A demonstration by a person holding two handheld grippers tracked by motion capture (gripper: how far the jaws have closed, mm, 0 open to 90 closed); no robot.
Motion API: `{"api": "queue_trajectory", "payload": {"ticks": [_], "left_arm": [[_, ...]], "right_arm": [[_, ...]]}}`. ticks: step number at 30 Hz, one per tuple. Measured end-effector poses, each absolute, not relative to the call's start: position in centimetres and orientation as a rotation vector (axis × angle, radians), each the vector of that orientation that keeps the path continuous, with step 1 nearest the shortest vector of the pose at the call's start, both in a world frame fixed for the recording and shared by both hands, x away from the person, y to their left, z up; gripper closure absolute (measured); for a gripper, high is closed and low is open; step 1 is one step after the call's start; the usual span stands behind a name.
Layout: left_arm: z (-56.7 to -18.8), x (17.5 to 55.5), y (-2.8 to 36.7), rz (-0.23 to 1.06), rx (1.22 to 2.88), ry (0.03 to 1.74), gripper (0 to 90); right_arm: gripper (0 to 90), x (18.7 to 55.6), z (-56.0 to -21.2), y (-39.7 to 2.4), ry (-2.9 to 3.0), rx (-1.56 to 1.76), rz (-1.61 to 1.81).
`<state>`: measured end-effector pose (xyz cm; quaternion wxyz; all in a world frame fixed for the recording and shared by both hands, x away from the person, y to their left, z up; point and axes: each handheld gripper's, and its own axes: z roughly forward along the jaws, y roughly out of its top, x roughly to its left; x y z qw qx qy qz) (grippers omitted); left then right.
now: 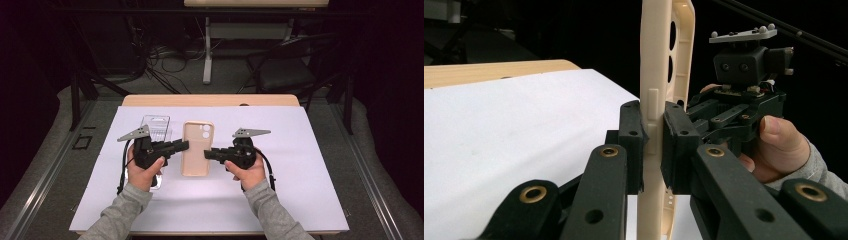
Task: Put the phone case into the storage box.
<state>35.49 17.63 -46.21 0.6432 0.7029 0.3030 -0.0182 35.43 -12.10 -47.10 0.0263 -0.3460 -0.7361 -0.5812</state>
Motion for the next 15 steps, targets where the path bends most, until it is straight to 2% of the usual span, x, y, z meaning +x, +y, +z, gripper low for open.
{"api": "queue_trajectory", "payload": {"ticks": [15], "left_arm": [[-46.29,35.56,17.65,-0.044,1.599,0.688,81.2]], "right_arm": [[81.1,35.44,-47.11,-12.13,-2.293,-1.046,-1.8]]}}
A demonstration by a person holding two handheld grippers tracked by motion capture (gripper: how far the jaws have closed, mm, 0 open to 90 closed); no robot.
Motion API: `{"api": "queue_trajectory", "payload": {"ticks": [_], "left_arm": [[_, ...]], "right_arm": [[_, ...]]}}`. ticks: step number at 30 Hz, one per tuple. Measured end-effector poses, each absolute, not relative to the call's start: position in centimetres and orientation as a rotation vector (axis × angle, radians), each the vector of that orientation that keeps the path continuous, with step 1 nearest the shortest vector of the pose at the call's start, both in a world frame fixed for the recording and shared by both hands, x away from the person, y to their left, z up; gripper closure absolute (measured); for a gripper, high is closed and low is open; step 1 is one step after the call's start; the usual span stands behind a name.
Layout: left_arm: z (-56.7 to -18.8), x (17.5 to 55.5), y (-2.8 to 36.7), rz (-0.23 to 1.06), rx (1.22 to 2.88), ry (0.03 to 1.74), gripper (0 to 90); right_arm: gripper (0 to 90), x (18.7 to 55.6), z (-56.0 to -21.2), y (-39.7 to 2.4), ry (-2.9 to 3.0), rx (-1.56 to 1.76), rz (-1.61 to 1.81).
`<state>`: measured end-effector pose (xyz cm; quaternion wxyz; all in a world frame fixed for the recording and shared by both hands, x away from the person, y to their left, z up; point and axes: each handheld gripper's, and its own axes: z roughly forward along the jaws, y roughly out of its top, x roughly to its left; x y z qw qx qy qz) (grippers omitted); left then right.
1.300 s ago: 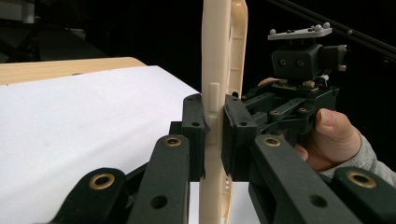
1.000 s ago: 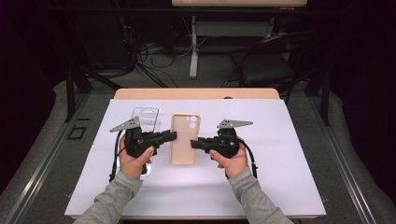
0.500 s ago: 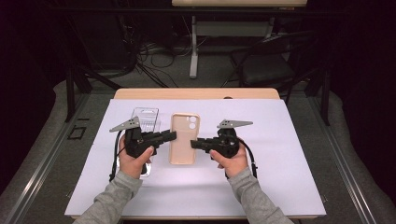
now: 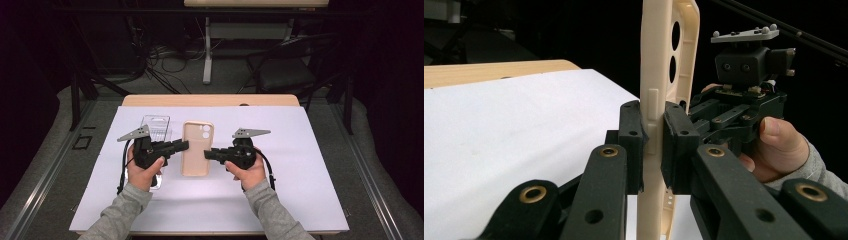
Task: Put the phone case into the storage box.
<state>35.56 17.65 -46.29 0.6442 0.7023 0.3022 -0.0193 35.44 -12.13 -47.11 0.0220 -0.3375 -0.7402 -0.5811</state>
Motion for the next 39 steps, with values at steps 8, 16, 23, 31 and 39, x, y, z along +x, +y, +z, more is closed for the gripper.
{"api": "queue_trajectory", "payload": {"ticks": [8,16,23,31,39], "left_arm": [[-46.24,35.52,17.64,-0.038,1.598,0.686,81.0],[-46.28,35.57,17.6,-0.033,1.594,0.69,80.6],[-46.39,35.73,17.57,-0.04,1.587,0.704,76.7],[-46.46,35.96,17.58,-0.003,1.58,0.717,64.9],[-46.38,36.19,17.54,-0.015,1.594,0.745,57.3]], "right_arm": [[81.2,35.35,-47.03,-12.15,-2.303,-1.046,-1.806],[81.3,35.29,-46.98,-12.16,-2.3,-1.051,-1.82],[81.4,35.3,-46.98,-12.19,-2.309,-1.057,-1.824],[81.3,35.44,-47.03,-12.45,-2.332,-1.084,-1.826],[81.3,35.44,-46.93,-12.73,-2.381,-1.111,-1.822]]}}
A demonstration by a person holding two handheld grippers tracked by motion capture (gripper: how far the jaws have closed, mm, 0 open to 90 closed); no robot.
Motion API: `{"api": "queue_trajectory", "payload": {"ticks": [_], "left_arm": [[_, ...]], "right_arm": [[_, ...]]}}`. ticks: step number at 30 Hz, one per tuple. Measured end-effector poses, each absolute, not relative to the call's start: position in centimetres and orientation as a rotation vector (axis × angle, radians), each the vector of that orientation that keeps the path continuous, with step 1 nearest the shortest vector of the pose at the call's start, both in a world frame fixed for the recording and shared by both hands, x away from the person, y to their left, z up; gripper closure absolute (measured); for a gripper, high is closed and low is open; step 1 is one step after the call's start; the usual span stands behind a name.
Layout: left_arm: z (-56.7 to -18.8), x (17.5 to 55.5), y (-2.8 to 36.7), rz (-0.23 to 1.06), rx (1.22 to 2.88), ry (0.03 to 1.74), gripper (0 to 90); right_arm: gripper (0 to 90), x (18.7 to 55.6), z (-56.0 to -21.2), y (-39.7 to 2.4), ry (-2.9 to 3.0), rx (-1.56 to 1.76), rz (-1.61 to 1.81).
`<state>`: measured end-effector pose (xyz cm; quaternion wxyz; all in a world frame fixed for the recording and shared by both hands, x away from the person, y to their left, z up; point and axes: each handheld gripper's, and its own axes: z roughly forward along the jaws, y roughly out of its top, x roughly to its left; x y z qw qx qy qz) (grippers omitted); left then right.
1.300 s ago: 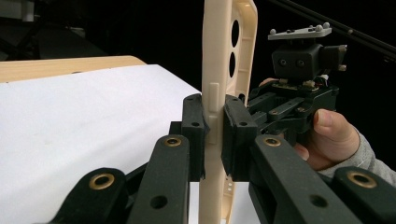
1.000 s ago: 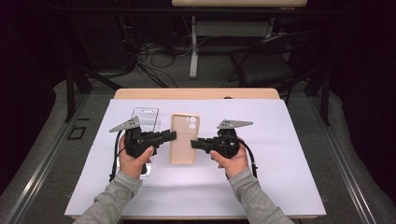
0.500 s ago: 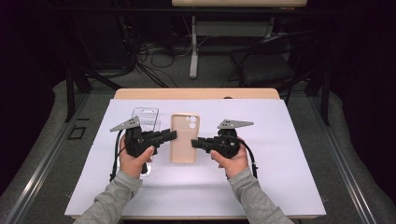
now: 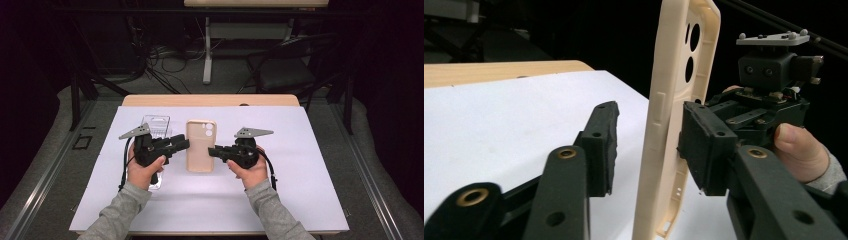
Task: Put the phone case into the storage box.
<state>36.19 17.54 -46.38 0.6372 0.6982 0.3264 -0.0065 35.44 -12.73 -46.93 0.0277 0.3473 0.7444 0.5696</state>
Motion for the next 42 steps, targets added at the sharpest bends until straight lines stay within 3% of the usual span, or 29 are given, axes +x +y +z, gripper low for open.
{"api": "queue_trajectory", "payload": {"ticks": [8,35,42], "left_arm": [[-46.0,36.2,17.6,0.028,1.594,0.767,48.5],[-44.7,36.4,18.3,0.088,1.755,0.783,47.6],[-44.1,36.1,18.5,0.175,1.786,0.789,44.4]], "right_arm": [[81.3,35.4,-46.9,-12.9,2.29,1.076,1.759],[81.3,35.3,-46.8,-12.8,2.268,1.066,1.7],[81.2,35.2,-46.9,-12.6,2.279,1.05,1.678]]}}
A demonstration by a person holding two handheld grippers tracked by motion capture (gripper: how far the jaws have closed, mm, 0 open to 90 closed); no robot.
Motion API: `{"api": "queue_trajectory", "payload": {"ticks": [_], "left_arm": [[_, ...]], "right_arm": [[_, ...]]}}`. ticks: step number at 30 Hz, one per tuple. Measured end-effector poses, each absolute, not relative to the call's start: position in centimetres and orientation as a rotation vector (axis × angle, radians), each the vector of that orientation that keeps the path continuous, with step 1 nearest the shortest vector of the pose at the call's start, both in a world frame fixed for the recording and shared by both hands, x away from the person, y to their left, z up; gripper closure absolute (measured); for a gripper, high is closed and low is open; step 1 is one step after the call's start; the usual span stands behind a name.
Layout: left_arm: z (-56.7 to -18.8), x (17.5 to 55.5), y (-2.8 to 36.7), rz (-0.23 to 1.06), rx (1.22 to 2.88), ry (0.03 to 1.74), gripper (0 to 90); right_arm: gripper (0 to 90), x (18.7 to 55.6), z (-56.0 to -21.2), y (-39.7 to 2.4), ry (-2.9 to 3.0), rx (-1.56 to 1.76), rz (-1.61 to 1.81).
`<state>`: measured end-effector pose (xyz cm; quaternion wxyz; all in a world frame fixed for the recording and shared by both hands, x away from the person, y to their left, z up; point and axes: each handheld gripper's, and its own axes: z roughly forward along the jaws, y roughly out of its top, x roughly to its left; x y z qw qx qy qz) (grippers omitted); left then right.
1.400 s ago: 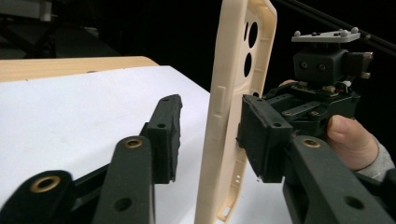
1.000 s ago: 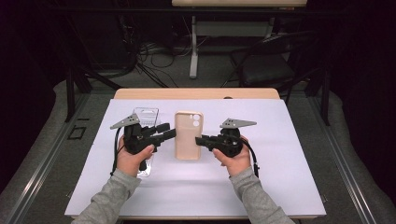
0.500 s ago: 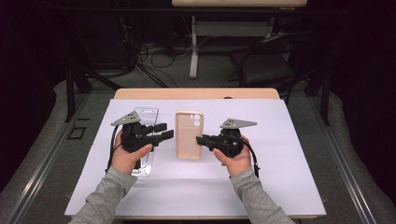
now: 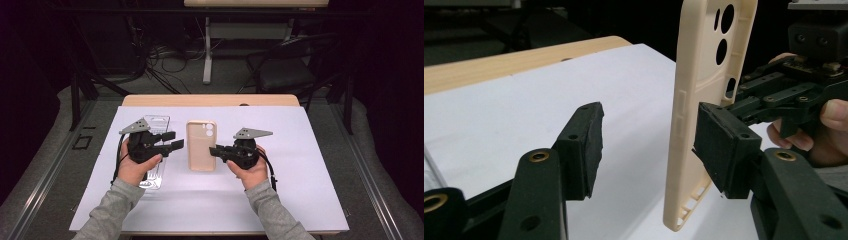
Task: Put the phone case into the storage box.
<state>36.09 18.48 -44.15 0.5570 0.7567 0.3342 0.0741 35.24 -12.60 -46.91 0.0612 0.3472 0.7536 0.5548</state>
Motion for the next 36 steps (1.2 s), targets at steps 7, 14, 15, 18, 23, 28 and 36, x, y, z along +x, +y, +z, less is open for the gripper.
{"api": "queue_trajectory", "payload": {"ticks": [7,14,15,18,23,28,36], "left_arm": [[-43.5,35.8,18.6,0.287,1.836,0.766,34.0],[-43.1,35.4,18.1,0.383,1.925,0.719,28.2],[-43.0,35.3,17.9,0.412,1.94,0.711,28.1],[-42.8,34.9,17.6,0.489,1.971,0.685,28.1],[-42.6,34.6,17.3,0.535,1.981,0.665,28.1],[-42.3,34.4,17.4,0.561,1.989,0.653,26.0],[-41.9,34.0,17.2,0.645,2.014,0.623,25.3]], "right_arm": [[81.2,35.2,-47.0,-12.4,2.284,1.052,1.668],[81.2,35.1,-47.1,-12.1,2.287,1.043,1.661],[81.2,35.0,-47.1,-12.1,2.292,1.043,1.655],[81.2,35.0,-47.2,-12.0,2.295,1.035,1.652],[81.2,34.9,-47.3,-11.6,2.309,1.027,1.635],[81.2,34.8,-47.5,-11.4,2.307,1.017,1.625],[81.2,34.7,-47.7,-11.1,2.319,1.006,1.613]]}}
